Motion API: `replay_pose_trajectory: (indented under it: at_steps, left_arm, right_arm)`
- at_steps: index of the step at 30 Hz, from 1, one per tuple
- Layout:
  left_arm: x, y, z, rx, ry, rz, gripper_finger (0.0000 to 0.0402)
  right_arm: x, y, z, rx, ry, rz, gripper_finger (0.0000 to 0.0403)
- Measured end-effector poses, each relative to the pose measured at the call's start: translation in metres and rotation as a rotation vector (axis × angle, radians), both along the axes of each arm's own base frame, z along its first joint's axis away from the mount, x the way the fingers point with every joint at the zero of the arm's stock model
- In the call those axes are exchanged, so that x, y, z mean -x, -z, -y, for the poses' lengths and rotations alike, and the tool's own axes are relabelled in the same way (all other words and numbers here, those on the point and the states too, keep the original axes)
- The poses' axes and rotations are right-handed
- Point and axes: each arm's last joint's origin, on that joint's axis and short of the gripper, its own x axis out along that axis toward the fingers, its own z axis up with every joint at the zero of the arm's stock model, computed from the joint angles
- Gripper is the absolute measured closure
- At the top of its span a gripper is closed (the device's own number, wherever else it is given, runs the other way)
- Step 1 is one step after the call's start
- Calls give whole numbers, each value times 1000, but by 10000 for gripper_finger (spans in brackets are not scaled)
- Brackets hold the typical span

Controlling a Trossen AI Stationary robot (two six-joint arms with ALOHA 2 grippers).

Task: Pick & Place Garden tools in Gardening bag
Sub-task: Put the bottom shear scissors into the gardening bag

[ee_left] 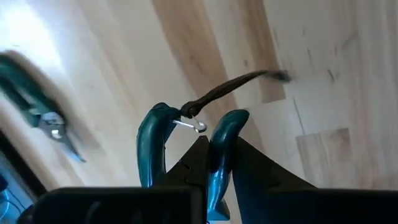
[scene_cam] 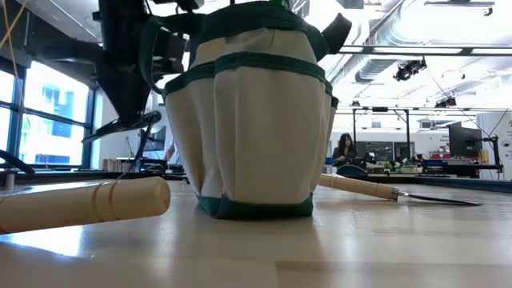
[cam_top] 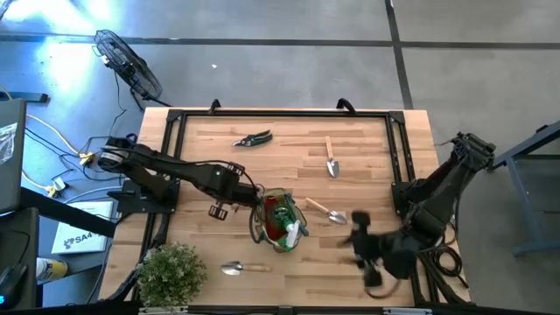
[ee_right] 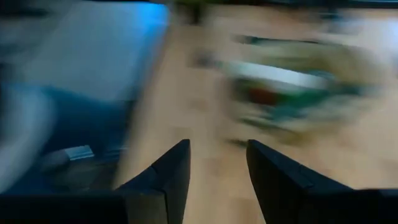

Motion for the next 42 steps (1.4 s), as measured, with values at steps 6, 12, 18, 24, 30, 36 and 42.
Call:
replay_pose_trajectory:
  at_steps: [6, 12, 18, 24, 30, 36, 42]
  left_arm:
    - [7, -27, -1, 34, 7, 188, 366]
    - [22, -53, -3, 63, 20, 327, 366]
    - [48, -59, -9, 69, -2, 399, 366]
    - [68, -69, -10, 164, -25, 596, 366]
    - [94, -75, 1, 256, 33, 727, 366]
    - [127, -91, 19, 416, 138, 829, 366]
    - [149, -114, 48, 669, 380, 970, 366]
  right_arm:
    - [-5, -8, -28, -93, -265, 117, 254]
    - [-31, 20, -43, -153, -197, 67, 254]
    - [-60, 64, -73, -257, -300, -3, 254]
    - [-93, 99, -85, -335, -201, 100, 254]
    - [-118, 125, -92, -423, -154, 247, 254]
    - [-131, 125, -87, -433, -99, 402, 254]
    - [-139, 103, -78, -285, -153, 685, 254]
